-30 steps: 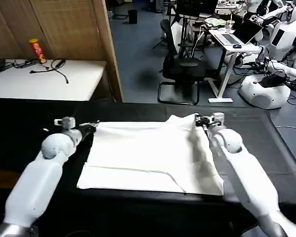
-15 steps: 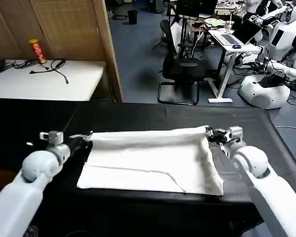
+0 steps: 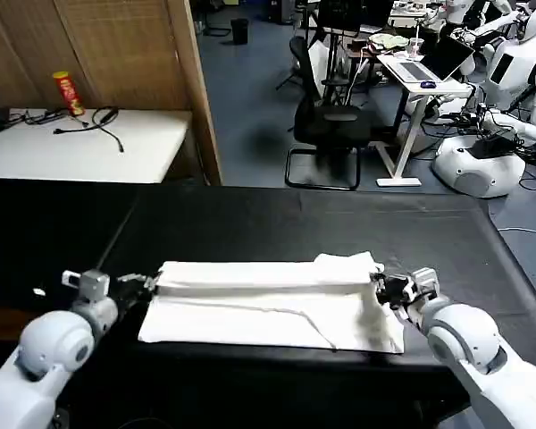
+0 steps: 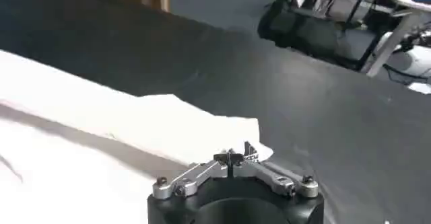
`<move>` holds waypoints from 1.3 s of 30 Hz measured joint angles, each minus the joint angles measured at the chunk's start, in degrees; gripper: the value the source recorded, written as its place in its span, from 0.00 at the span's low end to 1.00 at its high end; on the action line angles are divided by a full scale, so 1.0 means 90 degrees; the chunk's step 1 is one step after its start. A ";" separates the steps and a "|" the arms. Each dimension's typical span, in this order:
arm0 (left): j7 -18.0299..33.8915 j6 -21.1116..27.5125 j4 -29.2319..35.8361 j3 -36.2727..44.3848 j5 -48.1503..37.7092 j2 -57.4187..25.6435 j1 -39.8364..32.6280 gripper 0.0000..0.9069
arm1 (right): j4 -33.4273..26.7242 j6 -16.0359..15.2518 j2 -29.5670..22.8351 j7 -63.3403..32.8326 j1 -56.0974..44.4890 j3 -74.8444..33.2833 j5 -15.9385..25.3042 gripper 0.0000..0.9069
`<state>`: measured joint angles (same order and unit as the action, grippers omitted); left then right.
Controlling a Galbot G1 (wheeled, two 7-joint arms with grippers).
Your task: Fold and organize the clothes.
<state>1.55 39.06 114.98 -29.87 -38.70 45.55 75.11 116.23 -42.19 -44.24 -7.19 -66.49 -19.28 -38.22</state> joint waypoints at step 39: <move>-0.0097 -0.0246 -0.1124 -0.0073 0.0012 0.1354 -0.0956 0.97 | -0.2026 0.0590 -0.1900 -0.0226 0.1211 -0.0078 0.0165 0.90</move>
<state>0.68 36.85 104.87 -30.53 -38.59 57.74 66.50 97.99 -36.88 -61.34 -9.22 -55.59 -19.98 -36.74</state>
